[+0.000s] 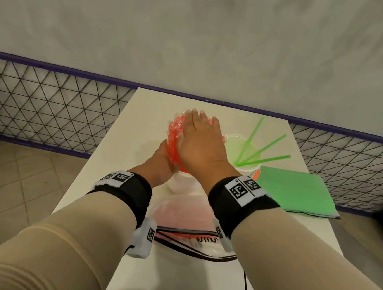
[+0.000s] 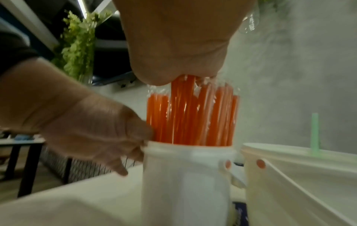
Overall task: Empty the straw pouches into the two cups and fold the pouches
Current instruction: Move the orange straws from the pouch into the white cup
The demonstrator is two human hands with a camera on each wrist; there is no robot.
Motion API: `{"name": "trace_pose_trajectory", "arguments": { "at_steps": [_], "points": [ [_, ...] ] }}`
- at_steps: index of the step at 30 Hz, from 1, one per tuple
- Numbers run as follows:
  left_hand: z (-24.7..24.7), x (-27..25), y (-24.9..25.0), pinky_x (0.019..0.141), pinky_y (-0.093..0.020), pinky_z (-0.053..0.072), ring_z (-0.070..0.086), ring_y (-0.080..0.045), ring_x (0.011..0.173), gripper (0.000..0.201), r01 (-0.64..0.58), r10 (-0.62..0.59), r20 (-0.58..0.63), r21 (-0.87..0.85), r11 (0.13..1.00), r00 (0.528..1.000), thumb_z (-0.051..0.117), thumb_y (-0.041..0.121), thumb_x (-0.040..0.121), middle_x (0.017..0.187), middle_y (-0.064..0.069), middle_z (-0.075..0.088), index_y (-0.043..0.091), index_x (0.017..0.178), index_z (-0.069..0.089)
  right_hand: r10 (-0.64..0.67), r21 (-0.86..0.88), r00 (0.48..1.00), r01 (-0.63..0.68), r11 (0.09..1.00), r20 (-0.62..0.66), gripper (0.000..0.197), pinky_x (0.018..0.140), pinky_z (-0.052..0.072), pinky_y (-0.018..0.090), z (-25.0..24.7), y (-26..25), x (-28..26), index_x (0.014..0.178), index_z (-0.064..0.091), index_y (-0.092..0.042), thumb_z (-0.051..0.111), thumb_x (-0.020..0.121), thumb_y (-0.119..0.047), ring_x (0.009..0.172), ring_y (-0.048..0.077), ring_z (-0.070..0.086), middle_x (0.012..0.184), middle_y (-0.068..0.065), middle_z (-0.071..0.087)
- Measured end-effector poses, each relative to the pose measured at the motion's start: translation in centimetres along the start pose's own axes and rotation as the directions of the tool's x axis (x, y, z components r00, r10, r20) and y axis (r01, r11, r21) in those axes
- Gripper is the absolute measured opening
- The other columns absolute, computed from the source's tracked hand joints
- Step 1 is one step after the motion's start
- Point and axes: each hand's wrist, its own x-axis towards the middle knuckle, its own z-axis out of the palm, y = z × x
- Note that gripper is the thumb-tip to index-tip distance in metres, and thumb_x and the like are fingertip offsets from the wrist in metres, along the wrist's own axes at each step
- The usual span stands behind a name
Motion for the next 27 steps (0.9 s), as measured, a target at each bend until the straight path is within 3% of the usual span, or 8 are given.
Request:
{"name": "trace_pose_trajectory", "arguments": {
  "at_steps": [5,12,15,17,20,23,26,27],
  "points": [
    [0.2,0.0,0.4,0.071,-0.011,0.046,0.054,-0.01,0.092,0.04,0.004,-0.004,0.002,-0.088,0.996,1.0,0.06,0.01,0.092,0.102,0.009,0.052,0.02,0.123,0.037,-0.044,-0.167,0.997,0.055,0.984,0.068,0.07,0.117,-0.012,0.053,1.9,0.7,-2.0,0.154,0.001,-0.007,0.019,0.098,-0.046,0.15,0.031,-0.002,0.162,0.014,0.005],
    [-0.1,-1.5,0.8,0.084,-0.022,0.048,0.057,-0.014,0.106,0.065,0.074,-0.074,0.0,0.028,0.997,0.997,0.058,0.035,0.095,0.127,-0.002,0.055,0.012,0.143,0.022,-0.064,-0.157,0.986,0.088,0.984,0.152,0.078,0.113,-0.018,0.054,1.0,1.0,-2.5,0.154,-0.01,-0.014,0.027,0.097,-0.052,0.149,0.032,-0.011,0.162,0.014,-0.006],
    [-1.0,-2.6,0.4,0.105,-0.029,0.029,0.036,-0.018,0.133,0.078,0.234,-0.234,0.162,0.018,0.972,0.959,0.052,0.047,0.095,0.146,-0.002,0.04,0.012,0.153,0.013,-0.098,0.143,0.989,0.113,0.983,-0.109,0.069,0.118,0.015,0.053,-1.3,0.5,-4.3,0.148,0.03,-0.01,0.05,0.09,-0.039,0.143,0.033,0.025,0.151,0.015,0.034],
    [-1.8,-3.5,-1.0,0.107,-0.025,0.027,0.03,-0.011,0.134,0.089,0.298,-0.301,0.374,0.067,0.952,0.877,0.072,0.05,0.081,0.141,0.007,0.041,0.017,0.15,0.026,-0.225,0.298,0.922,0.32,0.899,-0.314,0.031,0.085,0.048,0.045,-2.2,-0.3,-6.6,0.106,0.063,-0.004,0.053,0.084,-0.025,0.099,0.03,0.058,0.103,0.014,0.064],
    [-2.2,-4.6,-2.2,0.117,-0.047,0.023,0.021,-0.026,0.146,0.139,0.255,-0.456,0.539,0.408,0.877,0.708,0.093,0.054,0.047,0.157,-0.003,0.028,0.03,0.154,0.008,-0.502,0.301,0.842,0.54,0.786,-0.2,0.021,0.044,0.044,0.033,-0.6,-1.3,-11.1,0.067,0.06,-0.011,0.049,0.08,-0.023,0.052,0.03,0.053,0.061,0.008,0.059],
    [-1.2,-5.7,-1.6,0.113,-0.042,0.032,0.03,-0.028,0.14,0.123,0.086,-0.537,0.475,0.689,0.72,0.697,0.085,0.024,0.068,0.154,-0.002,0.03,0.026,0.154,-0.003,-0.614,0.344,0.777,0.543,0.766,0.141,0.016,0.053,0.051,0.034,3.8,-0.9,-14.0,0.076,0.069,-0.007,0.055,0.08,-0.014,0.057,0.032,0.059,0.068,0.011,0.067],
    [-0.2,-6.7,-1.3,0.097,-0.035,0.043,0.055,-0.016,0.106,0.049,-0.035,-0.405,0.413,0.734,0.679,0.816,0.067,0.052,0.076,0.127,0.007,0.059,0.039,0.12,0.052,-0.523,0.292,0.794,0.445,0.847,0.308,0.01,0.063,0.057,0.044,7.5,0.8,-14.3,0.085,0.071,0.001,0.064,0.078,0.001,0.067,0.037,0.065,0.08,0.019,0.069],
    [0.0,-6.9,-1.5,0.096,-0.034,0.042,0.056,-0.013,0.102,0.044,-0.019,-0.37,0.384,0.716,0.698,0.846,0.054,0.068,0.076,0.121,0.011,0.062,0.04,0.11,0.058,-0.49,0.28,0.817,0.414,0.866,0.305,0.018,0.066,0.059,0.044,8.9,1.5,-14.1,0.091,0.071,-0.001,0.068,0.074,0.003,0.071,0.036,0.067,0.085,0.018,0.071]
  ]
}}
